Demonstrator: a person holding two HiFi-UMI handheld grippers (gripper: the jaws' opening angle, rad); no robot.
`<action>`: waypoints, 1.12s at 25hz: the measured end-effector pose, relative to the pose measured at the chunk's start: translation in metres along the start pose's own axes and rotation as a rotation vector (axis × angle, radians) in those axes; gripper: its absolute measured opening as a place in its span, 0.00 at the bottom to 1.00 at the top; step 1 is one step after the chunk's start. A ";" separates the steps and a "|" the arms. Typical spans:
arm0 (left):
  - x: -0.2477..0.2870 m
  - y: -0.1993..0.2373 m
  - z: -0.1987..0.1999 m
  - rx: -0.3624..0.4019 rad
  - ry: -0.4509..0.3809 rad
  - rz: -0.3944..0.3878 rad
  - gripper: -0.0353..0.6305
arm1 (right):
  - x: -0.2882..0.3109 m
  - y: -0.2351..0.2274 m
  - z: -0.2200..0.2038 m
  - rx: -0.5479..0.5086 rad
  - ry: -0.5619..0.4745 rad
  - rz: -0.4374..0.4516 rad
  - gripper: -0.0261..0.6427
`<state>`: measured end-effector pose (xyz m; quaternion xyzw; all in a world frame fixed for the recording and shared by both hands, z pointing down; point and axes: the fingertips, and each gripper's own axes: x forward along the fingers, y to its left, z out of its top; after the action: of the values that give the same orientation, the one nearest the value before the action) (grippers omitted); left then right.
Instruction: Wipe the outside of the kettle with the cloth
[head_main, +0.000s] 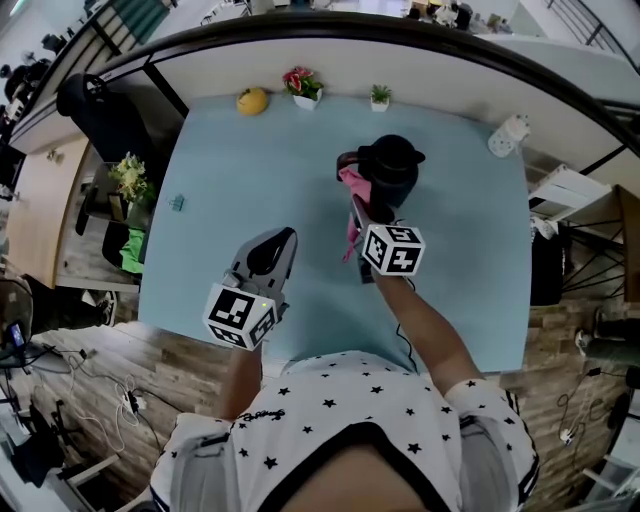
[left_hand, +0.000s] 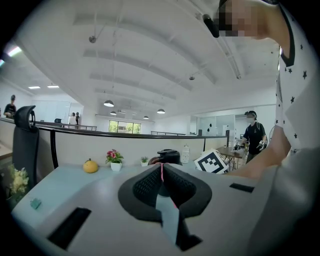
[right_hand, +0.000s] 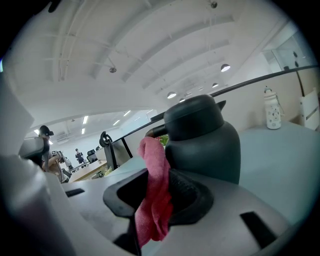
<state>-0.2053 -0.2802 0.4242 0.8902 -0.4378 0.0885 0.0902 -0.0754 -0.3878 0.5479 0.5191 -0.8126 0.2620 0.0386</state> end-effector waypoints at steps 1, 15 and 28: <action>0.001 -0.002 0.000 -0.002 0.001 -0.003 0.11 | -0.003 -0.001 0.000 0.004 0.000 0.002 0.22; 0.018 -0.036 0.003 0.007 -0.004 -0.038 0.11 | -0.045 -0.024 0.007 0.013 -0.018 0.034 0.22; 0.024 -0.061 0.007 0.024 -0.009 -0.041 0.11 | -0.074 -0.076 0.024 0.050 -0.074 -0.051 0.22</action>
<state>-0.1416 -0.2640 0.4179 0.9003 -0.4189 0.0881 0.0792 0.0294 -0.3628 0.5315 0.5500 -0.7931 0.2617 0.0024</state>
